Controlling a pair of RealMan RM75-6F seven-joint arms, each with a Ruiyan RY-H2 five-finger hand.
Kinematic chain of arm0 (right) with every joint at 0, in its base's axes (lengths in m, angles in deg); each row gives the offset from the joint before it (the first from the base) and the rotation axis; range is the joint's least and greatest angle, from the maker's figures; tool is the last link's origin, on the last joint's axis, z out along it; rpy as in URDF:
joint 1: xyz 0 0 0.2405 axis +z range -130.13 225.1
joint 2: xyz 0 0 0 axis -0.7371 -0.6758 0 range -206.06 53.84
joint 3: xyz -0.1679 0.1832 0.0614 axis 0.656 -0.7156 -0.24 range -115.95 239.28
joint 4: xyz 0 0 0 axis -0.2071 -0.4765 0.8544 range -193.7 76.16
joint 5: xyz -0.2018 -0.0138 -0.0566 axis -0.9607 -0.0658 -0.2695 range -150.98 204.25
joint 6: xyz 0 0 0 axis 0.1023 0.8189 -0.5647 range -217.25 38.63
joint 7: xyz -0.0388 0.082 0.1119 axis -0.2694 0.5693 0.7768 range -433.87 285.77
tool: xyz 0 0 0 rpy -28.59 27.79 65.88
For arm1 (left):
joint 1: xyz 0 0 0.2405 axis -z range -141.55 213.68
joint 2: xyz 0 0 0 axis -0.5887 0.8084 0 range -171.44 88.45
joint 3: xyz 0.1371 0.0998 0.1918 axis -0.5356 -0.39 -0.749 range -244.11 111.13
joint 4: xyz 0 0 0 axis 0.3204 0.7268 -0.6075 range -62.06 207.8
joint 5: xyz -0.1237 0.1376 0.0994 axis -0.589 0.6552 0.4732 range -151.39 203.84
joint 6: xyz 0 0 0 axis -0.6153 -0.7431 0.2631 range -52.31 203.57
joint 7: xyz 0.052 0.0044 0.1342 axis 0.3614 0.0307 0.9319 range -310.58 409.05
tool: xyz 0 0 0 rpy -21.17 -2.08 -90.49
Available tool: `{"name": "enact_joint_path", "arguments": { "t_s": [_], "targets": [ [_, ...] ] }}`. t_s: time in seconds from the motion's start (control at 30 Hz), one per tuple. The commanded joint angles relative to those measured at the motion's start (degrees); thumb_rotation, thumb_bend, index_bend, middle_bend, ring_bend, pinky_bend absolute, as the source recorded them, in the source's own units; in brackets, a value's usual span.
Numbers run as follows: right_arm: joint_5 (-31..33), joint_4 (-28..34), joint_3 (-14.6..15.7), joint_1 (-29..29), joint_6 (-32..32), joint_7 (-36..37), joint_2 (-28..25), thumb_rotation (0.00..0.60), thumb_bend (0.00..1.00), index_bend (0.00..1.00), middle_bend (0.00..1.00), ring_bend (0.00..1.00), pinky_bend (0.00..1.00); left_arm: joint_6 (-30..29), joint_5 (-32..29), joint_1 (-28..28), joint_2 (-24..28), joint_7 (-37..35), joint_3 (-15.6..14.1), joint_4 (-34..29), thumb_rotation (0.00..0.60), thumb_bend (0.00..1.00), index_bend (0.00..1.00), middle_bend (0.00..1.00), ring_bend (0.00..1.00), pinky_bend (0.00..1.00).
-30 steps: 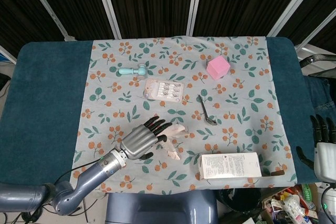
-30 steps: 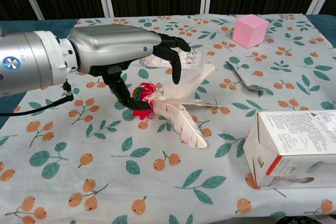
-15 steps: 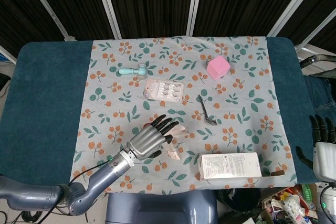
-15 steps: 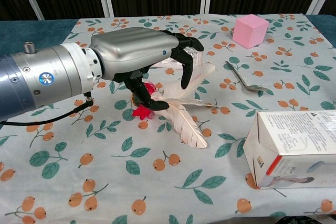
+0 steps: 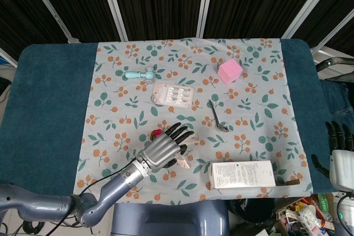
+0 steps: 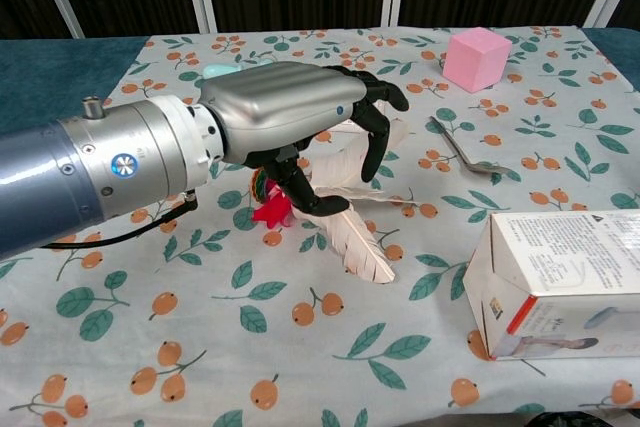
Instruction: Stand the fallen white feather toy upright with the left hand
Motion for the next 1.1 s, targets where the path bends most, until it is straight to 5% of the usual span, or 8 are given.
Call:
{"name": "enact_joint_path", "arguments": {
  "t_s": [0.03,1.1],
  "targets": [
    [0.0,0.0,0.0,0.0,0.0,0.1,0.0,0.600,0.16,0.00,0.06,0.02,0.13,-0.1,0.1,0.1,-0.3,0.2,0.0,0.1,0.600,0.31,0.50,0.09,0.00,0.00],
    [0.2,-0.1,0.1,-0.1,0.0,0.2,0.0,0.600,0.16,0.00,0.06,0.02,0.13,-1.4,-0.6,0.3,-2.2,1.8,0.7,1.8,0.600,0.47,0.58,0.15,0.00,0.00]
  ]
}}
